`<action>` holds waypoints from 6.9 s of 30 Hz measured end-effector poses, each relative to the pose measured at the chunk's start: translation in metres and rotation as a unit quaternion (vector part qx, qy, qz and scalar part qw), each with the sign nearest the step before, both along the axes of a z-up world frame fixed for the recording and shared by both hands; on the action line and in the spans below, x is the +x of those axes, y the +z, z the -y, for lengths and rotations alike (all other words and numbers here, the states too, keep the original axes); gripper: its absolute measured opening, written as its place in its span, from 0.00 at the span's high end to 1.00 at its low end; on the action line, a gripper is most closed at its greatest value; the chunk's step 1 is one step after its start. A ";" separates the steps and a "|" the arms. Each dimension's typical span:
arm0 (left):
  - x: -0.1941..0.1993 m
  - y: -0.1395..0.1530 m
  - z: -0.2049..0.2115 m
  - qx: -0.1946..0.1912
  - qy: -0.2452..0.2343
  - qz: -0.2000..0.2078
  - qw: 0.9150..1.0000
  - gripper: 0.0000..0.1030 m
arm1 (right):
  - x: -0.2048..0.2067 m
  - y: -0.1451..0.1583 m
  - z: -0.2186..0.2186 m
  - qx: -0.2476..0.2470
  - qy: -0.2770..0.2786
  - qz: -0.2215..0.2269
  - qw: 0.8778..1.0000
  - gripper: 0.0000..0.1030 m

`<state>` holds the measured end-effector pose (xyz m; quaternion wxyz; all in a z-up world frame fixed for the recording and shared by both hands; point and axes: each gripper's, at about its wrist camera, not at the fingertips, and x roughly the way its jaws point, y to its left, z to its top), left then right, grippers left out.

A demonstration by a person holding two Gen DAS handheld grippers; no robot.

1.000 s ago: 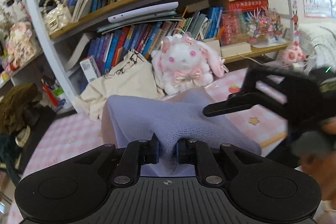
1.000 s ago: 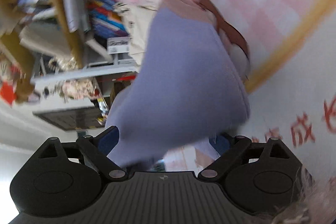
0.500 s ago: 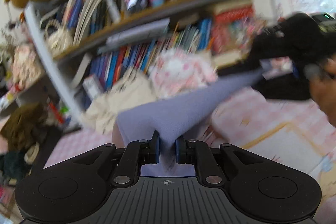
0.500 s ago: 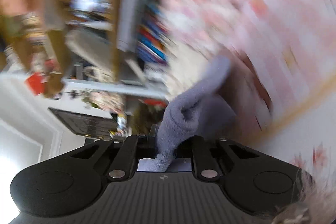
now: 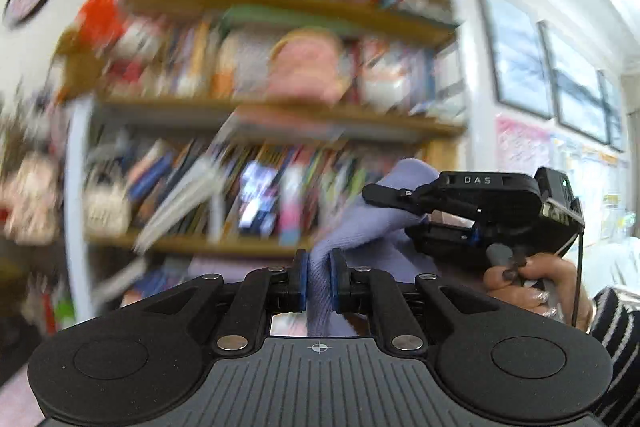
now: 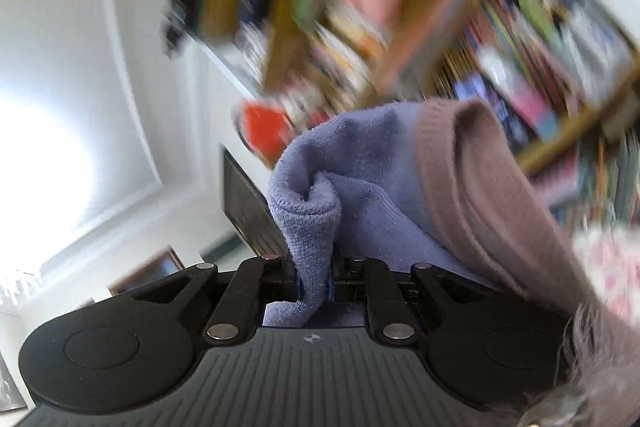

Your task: Fold clothes

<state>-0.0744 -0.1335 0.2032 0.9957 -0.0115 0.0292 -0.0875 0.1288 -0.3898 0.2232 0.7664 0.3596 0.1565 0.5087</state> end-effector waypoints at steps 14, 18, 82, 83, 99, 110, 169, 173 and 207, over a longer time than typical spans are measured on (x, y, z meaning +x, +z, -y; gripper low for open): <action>0.059 -0.176 -0.122 0.010 0.159 -0.303 0.940 0.65 | 0.077 -0.182 -0.165 -0.292 -0.064 -0.223 0.928 0.89; 0.049 -0.178 -0.132 -0.027 0.141 -0.300 0.943 0.24 | 0.102 -0.184 -0.194 -0.376 -0.104 -0.180 0.903 0.59; 0.148 -0.240 0.119 0.353 -0.060 -0.276 0.892 0.46 | -0.117 -0.262 -0.068 -0.573 -0.010 0.047 0.818 0.49; 0.150 -0.244 0.126 0.371 -0.069 -0.266 0.887 0.47 | -0.117 -0.262 -0.068 -0.572 -0.011 0.046 0.819 0.49; 0.181 -0.204 0.046 0.239 -0.026 -0.243 0.940 0.94 | -0.116 -0.260 -0.072 -0.567 -0.105 -0.086 0.812 0.36; 0.143 -0.164 -0.273 0.118 0.288 -0.250 0.917 0.95 | -0.117 -0.259 -0.084 -0.571 -0.163 -0.144 0.791 0.35; 0.018 -0.241 -0.251 -0.073 0.089 -0.385 0.916 0.83 | -0.146 -0.252 -0.132 -0.544 -0.222 -0.184 0.788 0.76; 0.021 -0.247 -0.241 -0.049 0.085 -0.396 0.913 0.77 | -0.151 -0.252 -0.115 -0.531 -0.237 -0.203 0.788 0.73; 0.036 -0.252 -0.252 -0.069 0.105 -0.397 0.909 0.96 | -0.154 -0.253 -0.137 -0.549 -0.220 -0.184 0.785 0.85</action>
